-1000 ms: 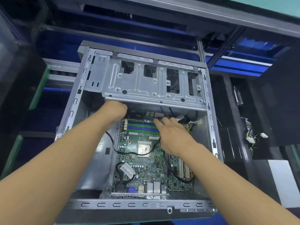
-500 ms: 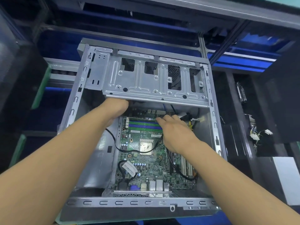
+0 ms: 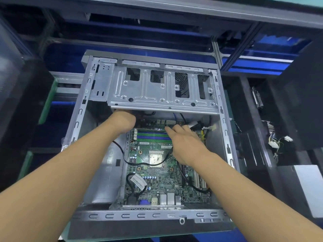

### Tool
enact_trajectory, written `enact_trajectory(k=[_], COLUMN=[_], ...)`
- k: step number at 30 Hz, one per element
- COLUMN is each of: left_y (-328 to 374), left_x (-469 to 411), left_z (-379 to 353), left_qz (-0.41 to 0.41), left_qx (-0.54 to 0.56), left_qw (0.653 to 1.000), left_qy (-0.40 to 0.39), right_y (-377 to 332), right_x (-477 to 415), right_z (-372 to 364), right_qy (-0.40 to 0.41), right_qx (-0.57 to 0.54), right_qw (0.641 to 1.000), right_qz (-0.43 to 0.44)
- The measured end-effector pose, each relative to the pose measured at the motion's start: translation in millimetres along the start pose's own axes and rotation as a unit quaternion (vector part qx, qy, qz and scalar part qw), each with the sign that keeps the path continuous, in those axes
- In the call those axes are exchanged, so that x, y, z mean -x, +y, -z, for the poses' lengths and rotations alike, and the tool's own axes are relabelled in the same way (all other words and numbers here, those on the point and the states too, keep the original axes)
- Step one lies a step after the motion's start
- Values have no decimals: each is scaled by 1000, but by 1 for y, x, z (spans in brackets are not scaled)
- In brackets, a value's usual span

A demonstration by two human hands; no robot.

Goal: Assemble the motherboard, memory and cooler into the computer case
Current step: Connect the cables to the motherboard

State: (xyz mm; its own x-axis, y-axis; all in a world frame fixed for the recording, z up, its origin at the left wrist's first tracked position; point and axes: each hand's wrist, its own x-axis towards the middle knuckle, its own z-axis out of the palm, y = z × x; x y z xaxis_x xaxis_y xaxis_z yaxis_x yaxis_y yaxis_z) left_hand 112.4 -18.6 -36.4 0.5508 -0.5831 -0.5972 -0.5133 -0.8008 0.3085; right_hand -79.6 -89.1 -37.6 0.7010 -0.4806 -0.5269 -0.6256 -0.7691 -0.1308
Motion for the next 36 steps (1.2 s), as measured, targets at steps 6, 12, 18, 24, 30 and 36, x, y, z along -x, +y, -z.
enact_trajectory(k=[6,12,18,24,30,36], left_y=[-3,-8,-3,27,72,78], left_x=[3,11,39,59,79,73], left_z=[1,-4,0,0,-7,-16], left_qz=[-30,-66,-52,-130,-323,-276], left_qx=[-89,46,-103,-211,-102,-160], left_qw=[995,997,993,967,941,947], left_qy=[-36,-16,2,57,-20,-41], right_y=[-3,-6,-10,11,40,86], right_x=[1,23,56,86,118,139], right_z=[-1,1,19,29,13,7], right_qy=[4,34,92,221,277,319], right_qx=[19,-25,-49,-75,-203,-293], right_qw=[1000,999,995,972,939,901], right_qz=[4,34,9,2,8,-21])
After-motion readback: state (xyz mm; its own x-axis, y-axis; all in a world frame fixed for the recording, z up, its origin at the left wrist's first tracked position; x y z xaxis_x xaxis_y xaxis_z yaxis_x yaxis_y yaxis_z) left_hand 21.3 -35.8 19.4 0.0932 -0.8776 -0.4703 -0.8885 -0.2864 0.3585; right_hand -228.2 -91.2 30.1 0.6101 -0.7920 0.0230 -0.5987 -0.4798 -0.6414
